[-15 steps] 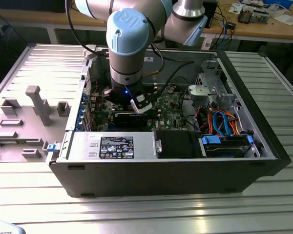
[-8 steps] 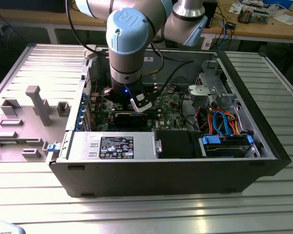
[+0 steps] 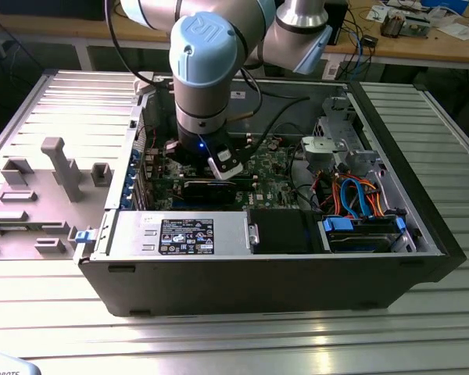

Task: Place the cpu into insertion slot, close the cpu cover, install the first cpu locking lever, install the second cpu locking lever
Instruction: 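Install the second cpu locking lever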

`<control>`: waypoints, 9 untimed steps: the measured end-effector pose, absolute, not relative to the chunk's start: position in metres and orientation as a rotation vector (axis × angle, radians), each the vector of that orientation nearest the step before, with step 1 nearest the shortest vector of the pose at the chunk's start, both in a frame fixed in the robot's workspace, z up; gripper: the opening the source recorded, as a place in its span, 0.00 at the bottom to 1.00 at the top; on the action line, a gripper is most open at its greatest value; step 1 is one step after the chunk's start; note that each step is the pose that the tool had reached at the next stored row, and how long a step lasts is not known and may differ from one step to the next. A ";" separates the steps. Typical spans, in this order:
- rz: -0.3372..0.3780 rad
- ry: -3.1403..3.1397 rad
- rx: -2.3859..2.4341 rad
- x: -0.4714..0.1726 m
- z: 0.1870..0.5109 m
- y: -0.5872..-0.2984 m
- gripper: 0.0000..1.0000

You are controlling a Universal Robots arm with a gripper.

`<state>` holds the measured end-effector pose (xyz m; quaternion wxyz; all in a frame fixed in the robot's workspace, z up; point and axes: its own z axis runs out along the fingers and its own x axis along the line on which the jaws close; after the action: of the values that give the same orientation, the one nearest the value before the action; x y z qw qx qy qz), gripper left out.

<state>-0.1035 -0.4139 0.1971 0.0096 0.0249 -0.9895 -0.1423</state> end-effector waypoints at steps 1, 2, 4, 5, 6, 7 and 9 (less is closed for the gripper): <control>-0.445 -3.090 0.078 -0.104 0.198 -0.414 0.11; -0.445 -3.090 0.078 -0.104 0.200 -0.414 0.11; -0.445 -3.090 0.078 -0.105 0.206 -0.414 0.11; -0.444 -3.090 0.078 -0.105 0.210 -0.414 0.11; -0.444 -3.090 0.078 -0.105 0.213 -0.414 0.11; -0.444 -3.090 0.078 -0.105 0.217 -0.414 0.11; -0.444 -3.090 0.078 -0.106 0.225 -0.414 0.11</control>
<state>-0.1056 -0.4140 0.2247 0.0097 0.0250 -0.9895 -0.1422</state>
